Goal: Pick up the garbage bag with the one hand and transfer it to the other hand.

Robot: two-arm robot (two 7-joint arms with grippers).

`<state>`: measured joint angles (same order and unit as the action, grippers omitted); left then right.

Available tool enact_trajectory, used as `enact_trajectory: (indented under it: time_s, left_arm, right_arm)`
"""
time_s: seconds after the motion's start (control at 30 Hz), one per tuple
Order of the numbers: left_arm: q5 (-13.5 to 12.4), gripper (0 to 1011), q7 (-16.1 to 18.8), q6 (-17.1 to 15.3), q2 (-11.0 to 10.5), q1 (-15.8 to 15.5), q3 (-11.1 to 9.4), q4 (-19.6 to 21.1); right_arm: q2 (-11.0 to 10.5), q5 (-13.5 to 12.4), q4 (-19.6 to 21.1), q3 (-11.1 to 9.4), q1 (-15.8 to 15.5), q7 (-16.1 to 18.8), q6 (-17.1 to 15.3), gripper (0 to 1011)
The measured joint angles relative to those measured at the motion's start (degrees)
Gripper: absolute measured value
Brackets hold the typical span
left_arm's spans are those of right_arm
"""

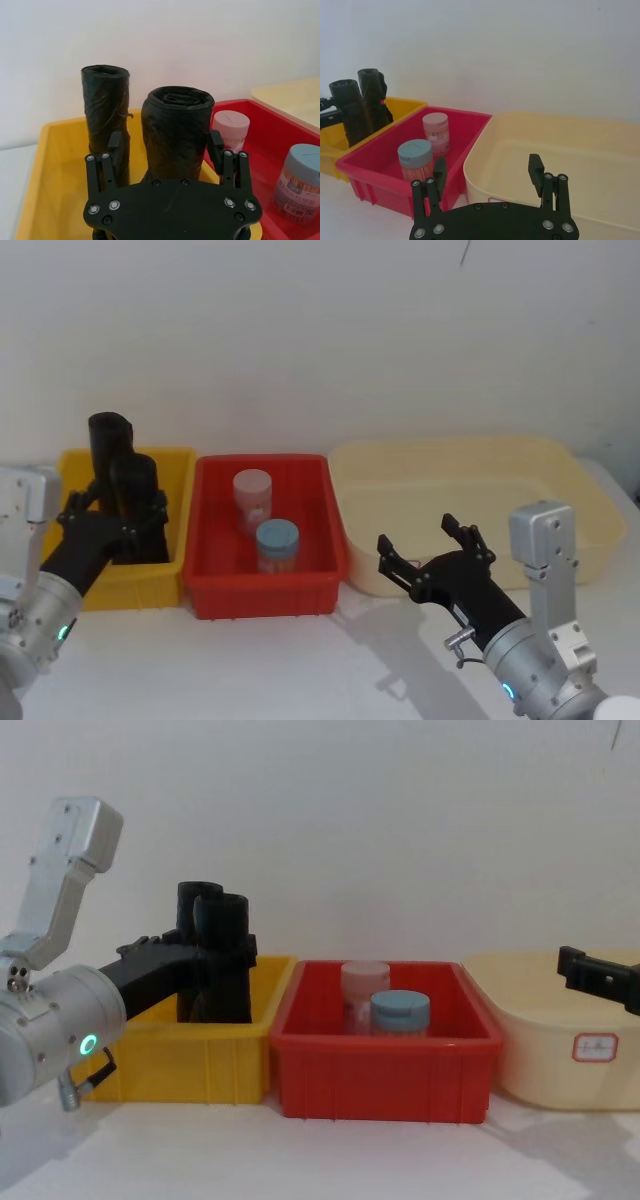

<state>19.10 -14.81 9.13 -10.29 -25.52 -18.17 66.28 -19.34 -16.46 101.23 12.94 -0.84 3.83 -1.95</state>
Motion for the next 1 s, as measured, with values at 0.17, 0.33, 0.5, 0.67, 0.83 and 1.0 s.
enact_trajectory:
  time_s: [0.17, 0.33, 0.5, 0.67, 0.83, 1.0]
  left_arm:
    - [-0.02, 1002, -0.9, 0.0, 0.38, -0.95, -0.2, -1.17]
    - [-0.04, 1001, -1.94, -0.07, 0.86, -2.01, -0.34, -2.53]
    - [-0.02, 979, -2.63, -0.09, 1.33, -2.73, -0.29, -3.45]
    - [0.2, 888, -3.03, -0.02, 1.85, -3.22, 0.13, -4.08]
    - [0.3, 752, -3.09, 0.17, 2.12, -3.28, 0.6, -4.06]
    - [0.26, 602, -3.05, 0.24, 2.25, -3.14, 0.93, -3.28]
  right_arm:
    - [0.0, 0.0, 0.0, 0.0, 0.0, 0.0, 0.0, 1001]
    - [0.0, 0.0, 0.0, 0.0, 0.0, 0.0, 0.0, 1001]
    - [0.0, 0.0, 0.0, 0.0, 0.0, 0.0, 0.0, 1000]
    - [0.0, 0.0, 0.0, 0.0, 0.0, 0.0, 0.0, 1000]
    - [0.0, 0.0, 0.0, 0.0, 0.0, 0.0, 0.0, 1000]
    - [0.0, 0.0, 0.0, 0.0, 0.0, 0.0, 0.0, 1000]
